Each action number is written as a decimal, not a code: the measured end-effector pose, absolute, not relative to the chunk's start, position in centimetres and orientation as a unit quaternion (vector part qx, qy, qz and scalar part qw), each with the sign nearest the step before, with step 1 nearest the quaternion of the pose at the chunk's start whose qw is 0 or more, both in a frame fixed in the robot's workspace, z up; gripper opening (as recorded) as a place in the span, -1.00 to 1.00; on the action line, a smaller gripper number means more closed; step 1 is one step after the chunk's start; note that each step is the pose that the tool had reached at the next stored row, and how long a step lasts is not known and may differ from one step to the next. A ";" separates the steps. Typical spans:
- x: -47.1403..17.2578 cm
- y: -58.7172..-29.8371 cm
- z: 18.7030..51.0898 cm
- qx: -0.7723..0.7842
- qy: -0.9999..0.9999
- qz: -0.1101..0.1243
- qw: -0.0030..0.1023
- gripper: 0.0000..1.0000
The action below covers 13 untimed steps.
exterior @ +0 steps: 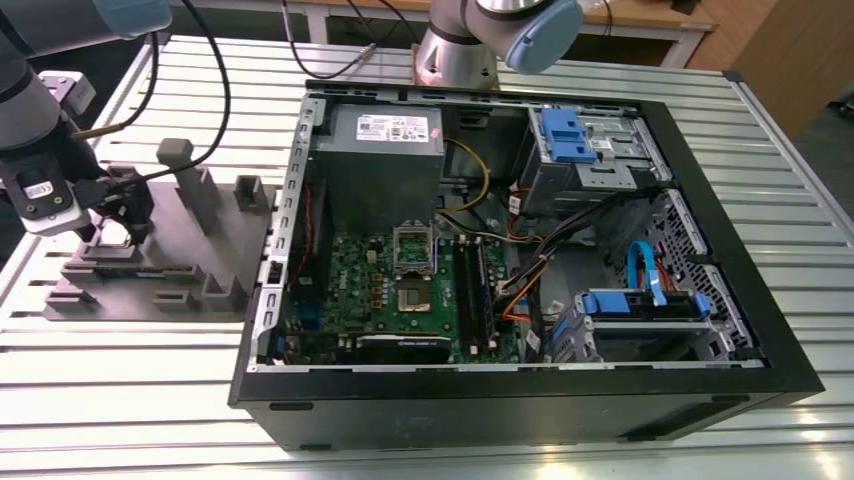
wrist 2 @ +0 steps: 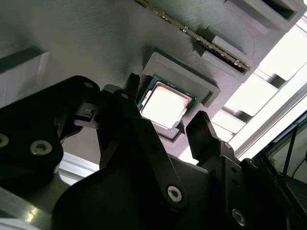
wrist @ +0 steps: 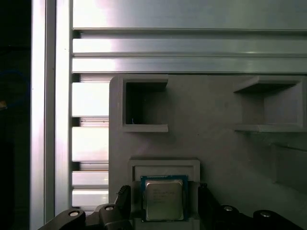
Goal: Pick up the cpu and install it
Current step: 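Pick up the cpu and move it towards the insertion slot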
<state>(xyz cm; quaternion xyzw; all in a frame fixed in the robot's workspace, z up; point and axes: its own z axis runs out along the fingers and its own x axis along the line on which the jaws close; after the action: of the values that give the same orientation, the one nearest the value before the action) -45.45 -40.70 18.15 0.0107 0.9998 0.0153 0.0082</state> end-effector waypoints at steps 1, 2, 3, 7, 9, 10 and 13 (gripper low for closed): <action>-45.4 -40.7 18.2 0.011 1.000 0.015 0.008 0.33; -45.4 -40.7 18.2 0.011 1.000 0.015 0.008 0.33; -45.4 -40.7 18.2 0.011 1.000 0.015 0.008 0.33; -45.4 -40.7 18.2 0.011 1.000 0.015 0.008 0.15; -45.4 -40.7 18.3 0.011 1.000 0.015 0.008 0.15; -45.4 -40.7 18.3 0.011 1.000 0.015 0.008 0.15; -45.4 -40.7 18.3 0.011 1.000 0.015 0.008 0.15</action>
<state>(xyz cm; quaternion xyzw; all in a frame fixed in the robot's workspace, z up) -45.42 -40.69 18.34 0.0107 0.9998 0.0153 0.0083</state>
